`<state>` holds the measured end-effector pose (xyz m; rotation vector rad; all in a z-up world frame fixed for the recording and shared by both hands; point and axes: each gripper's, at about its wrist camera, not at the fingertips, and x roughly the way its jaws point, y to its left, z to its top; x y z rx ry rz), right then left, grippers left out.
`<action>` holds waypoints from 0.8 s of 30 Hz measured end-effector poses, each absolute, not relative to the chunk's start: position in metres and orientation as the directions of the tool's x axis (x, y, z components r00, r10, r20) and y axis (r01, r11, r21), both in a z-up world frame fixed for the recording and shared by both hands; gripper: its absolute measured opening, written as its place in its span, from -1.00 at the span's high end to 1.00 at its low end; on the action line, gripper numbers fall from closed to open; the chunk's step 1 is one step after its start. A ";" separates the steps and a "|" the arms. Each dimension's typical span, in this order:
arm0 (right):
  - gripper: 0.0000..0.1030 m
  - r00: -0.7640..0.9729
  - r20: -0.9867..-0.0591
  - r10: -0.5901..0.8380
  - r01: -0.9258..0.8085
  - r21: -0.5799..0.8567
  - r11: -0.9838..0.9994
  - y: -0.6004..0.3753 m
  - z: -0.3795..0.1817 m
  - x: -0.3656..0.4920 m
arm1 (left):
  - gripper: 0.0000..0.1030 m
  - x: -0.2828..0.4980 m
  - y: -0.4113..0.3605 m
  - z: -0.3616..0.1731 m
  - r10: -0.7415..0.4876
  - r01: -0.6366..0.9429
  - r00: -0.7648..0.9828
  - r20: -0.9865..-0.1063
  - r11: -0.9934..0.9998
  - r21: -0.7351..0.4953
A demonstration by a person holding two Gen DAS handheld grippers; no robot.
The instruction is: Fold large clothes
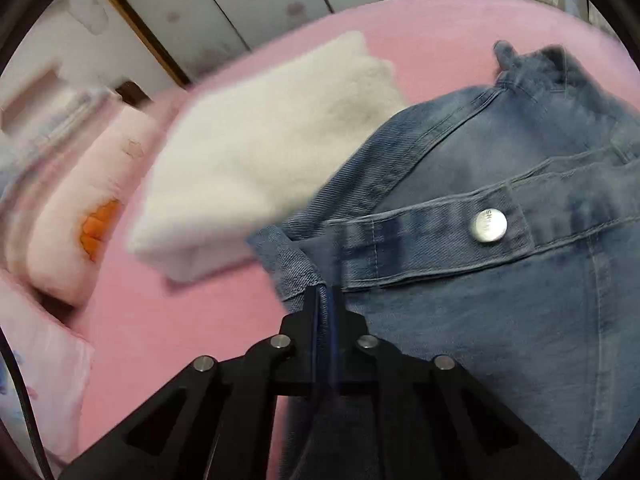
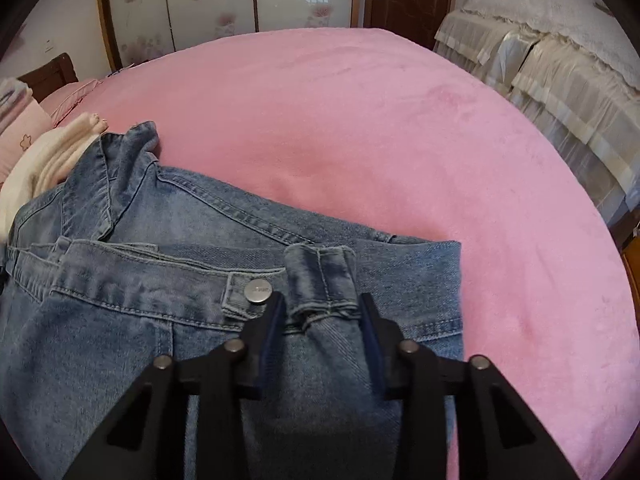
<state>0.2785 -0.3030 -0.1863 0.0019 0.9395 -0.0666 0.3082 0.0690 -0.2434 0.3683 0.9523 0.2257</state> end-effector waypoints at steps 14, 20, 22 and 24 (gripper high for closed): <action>0.50 0.619 -0.785 -0.032 0.079 0.022 0.997 -0.311 -0.165 0.263 | 0.25 0.300 0.136 -0.214 -0.012 -0.080 0.544 -0.839 0.995 -0.066; 0.50 0.609 -0.793 -0.029 0.074 0.020 0.997 -0.312 -0.171 0.266 | -0.35 0.320 0.128 -0.226 -0.025 -0.042 0.517 -0.855 0.998 -0.054; 0.50 0.605 -0.796 -0.020 0.076 0.033 0.997 -0.314 -0.174 0.267 | -0.40 0.323 0.120 -0.231 0.000 -0.031 0.508 -0.861 0.999 -0.018; 0.50 0.602 -0.799 -0.015 0.078 0.040 0.996 -0.315 -0.177 0.268 | -0.46 0.328 0.120 -0.236 0.004 -0.030 0.513 -0.858 0.999 -0.013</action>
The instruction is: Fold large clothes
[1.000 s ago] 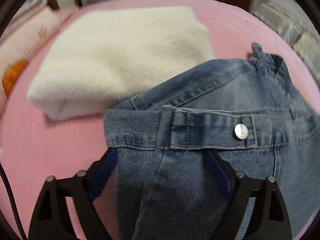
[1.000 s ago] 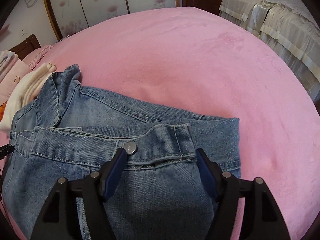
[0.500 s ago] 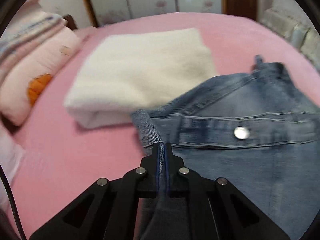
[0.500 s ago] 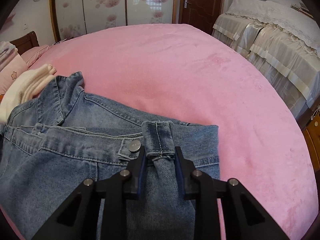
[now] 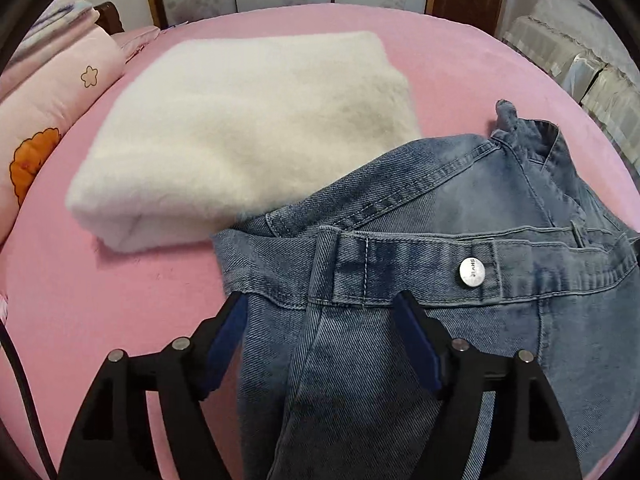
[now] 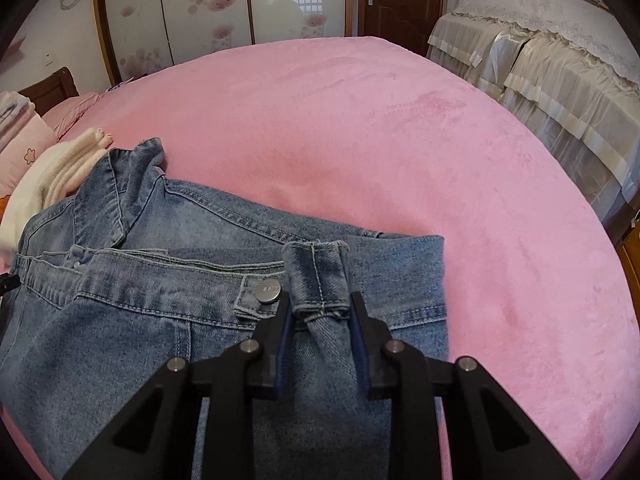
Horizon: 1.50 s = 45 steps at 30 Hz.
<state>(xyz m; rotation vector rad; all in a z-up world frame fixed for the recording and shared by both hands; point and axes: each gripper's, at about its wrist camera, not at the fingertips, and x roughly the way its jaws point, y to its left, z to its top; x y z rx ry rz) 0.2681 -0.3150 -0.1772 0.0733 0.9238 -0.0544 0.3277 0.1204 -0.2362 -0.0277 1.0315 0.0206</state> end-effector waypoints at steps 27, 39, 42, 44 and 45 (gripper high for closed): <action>0.49 0.616 -0.787 0.036 0.076 0.104 0.992 -0.326 -0.190 0.268 | -0.36 0.338 0.111 -0.238 -0.125 0.031 0.533 -0.837 0.991 -0.129; 0.49 0.641 -0.767 -0.017 0.084 0.047 0.995 -0.315 -0.183 0.260 | 0.62 0.299 0.073 -0.206 0.148 -0.063 0.651 -0.744 0.988 0.141; 0.52 0.670 -0.741 -0.040 0.086 0.024 0.996 -0.309 -0.171 0.251 | 0.62 0.285 0.075 -0.183 0.153 -0.102 0.712 -0.686 0.988 0.114; 0.53 0.700 -0.714 -0.034 0.093 0.044 0.995 -0.311 -0.157 0.244 | 0.62 0.279 0.077 -0.168 0.149 -0.108 0.740 -0.656 0.989 0.102; 0.53 0.717 -0.697 -0.029 0.095 0.056 0.994 -0.313 -0.148 0.242 | 0.62 0.277 0.078 -0.160 0.148 -0.108 0.753 -0.641 0.989 0.101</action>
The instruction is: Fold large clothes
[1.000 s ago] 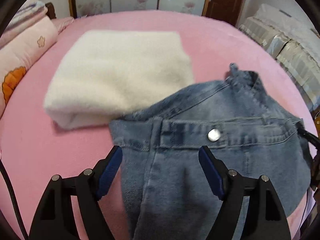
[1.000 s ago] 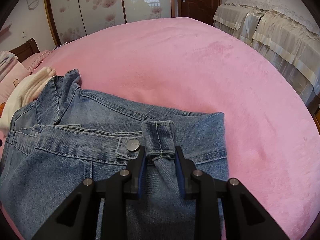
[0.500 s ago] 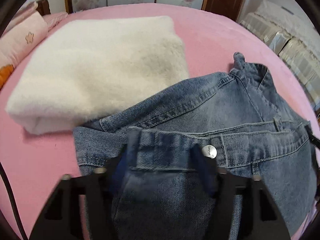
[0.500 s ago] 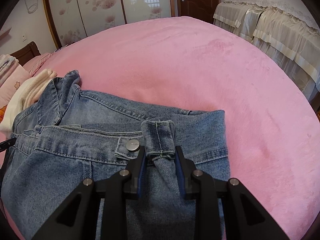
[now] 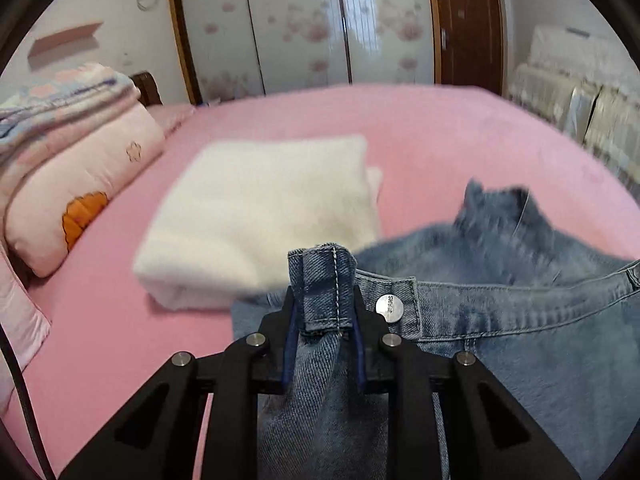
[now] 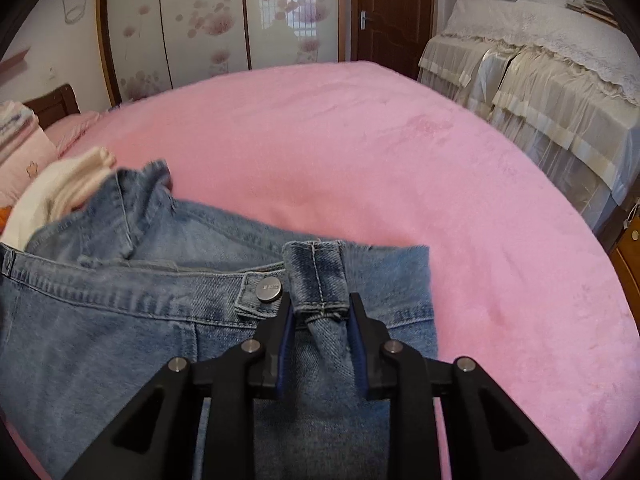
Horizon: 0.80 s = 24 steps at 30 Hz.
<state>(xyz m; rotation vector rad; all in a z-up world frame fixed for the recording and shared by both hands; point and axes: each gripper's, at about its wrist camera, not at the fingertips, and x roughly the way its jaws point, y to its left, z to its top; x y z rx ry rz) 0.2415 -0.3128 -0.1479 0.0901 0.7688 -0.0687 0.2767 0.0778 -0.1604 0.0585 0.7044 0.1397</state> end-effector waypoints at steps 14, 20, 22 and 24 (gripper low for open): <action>0.54 0.798 -0.597 -0.081 0.094 -0.009 0.996 -0.302 -0.106 0.308 | 0.62 0.335 0.077 -0.146 0.247 -0.196 0.787 -0.565 0.969 0.150; 0.45 0.645 -0.749 -0.148 0.124 -0.088 0.988 -0.296 -0.196 0.347 | 0.57 0.358 0.077 -0.219 0.295 -0.231 0.725 -0.622 0.955 0.184; 0.37 0.643 -0.750 -0.157 0.143 -0.084 0.986 -0.299 -0.198 0.348 | 0.50 0.358 0.076 -0.221 0.305 -0.243 0.732 -0.609 0.952 0.185; 0.18 0.626 -0.766 -0.146 0.156 -0.060 0.986 -0.308 -0.194 0.349 | 0.28 0.359 0.082 -0.221 0.298 -0.254 0.725 -0.621 0.954 0.161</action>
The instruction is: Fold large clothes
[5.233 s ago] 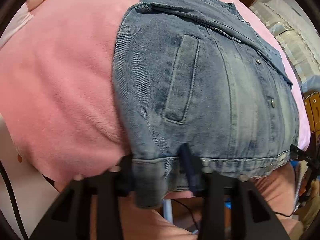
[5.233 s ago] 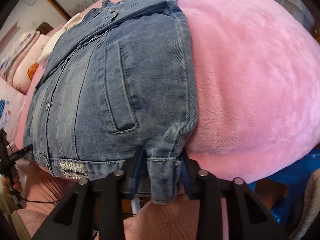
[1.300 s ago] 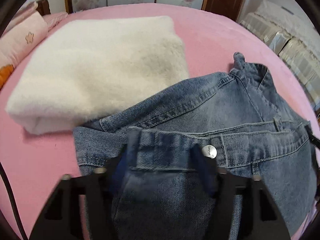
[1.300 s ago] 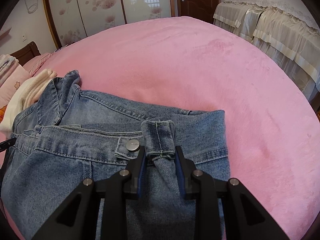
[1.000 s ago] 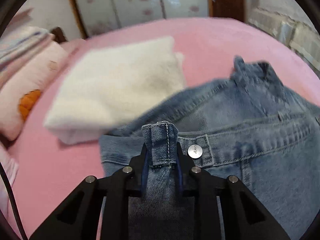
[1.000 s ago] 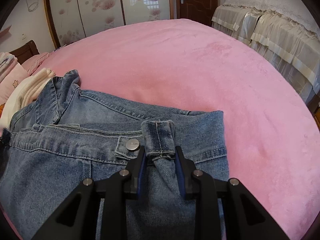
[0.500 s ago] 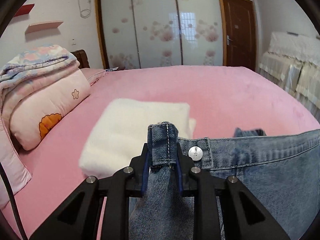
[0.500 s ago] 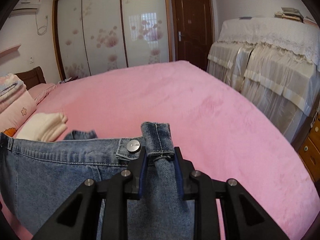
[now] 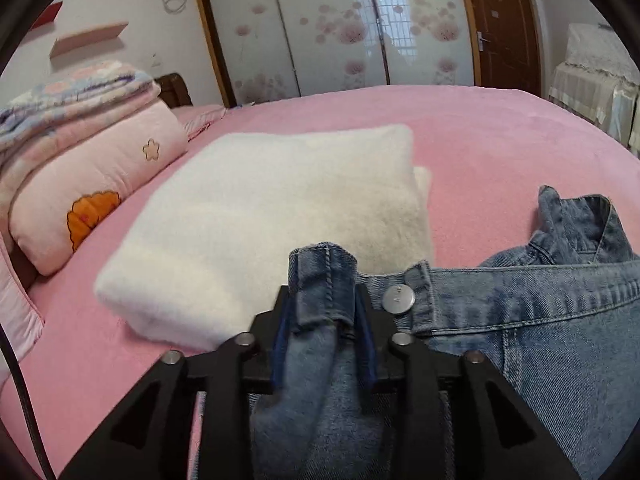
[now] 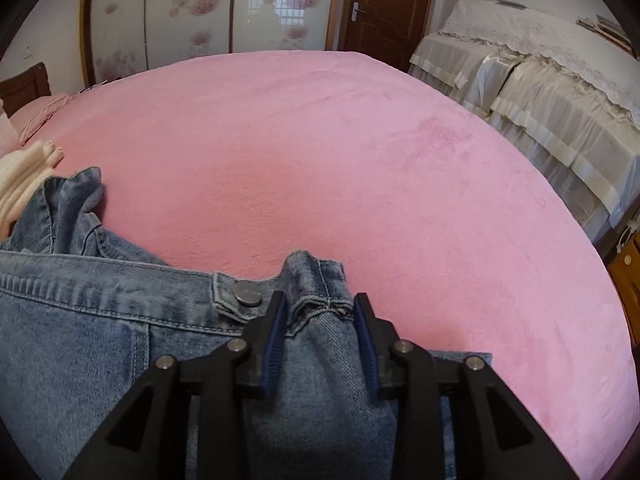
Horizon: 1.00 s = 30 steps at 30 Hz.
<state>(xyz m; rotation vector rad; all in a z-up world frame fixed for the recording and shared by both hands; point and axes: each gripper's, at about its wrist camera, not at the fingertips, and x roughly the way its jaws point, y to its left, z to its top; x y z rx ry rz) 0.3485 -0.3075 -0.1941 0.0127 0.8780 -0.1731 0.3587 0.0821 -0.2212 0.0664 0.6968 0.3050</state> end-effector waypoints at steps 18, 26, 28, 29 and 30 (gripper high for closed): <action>-0.05 0.677 -0.722 0.141 -0.113 0.088 0.990 -0.180 -0.147 0.217 | -0.53 0.244 0.041 -0.209 0.221 -0.220 0.619 -0.754 0.970 0.104; 0.00 0.648 -0.762 -0.024 0.025 -0.010 1.000 -0.248 -0.187 0.200 | -0.57 0.216 0.104 -0.242 0.370 -0.383 0.531 -0.763 0.907 0.174; 0.00 0.639 -0.764 -0.091 0.120 -0.018 0.993 -0.291 -0.189 0.190 | -0.69 0.209 0.132 -0.246 0.346 -0.427 0.510 -0.788 0.897 0.118; 0.12 0.627 -0.768 -0.127 0.168 -0.026 0.985 -0.312 -0.191 0.186 | -0.72 0.202 0.147 -0.248 0.303 -0.447 0.517 -0.800 0.893 0.050; 0.26 0.620 -0.773 -0.137 0.184 -0.027 0.983 -0.322 -0.194 0.184 | -0.72 0.200 0.154 -0.250 0.281 -0.453 0.523 -0.804 0.891 0.017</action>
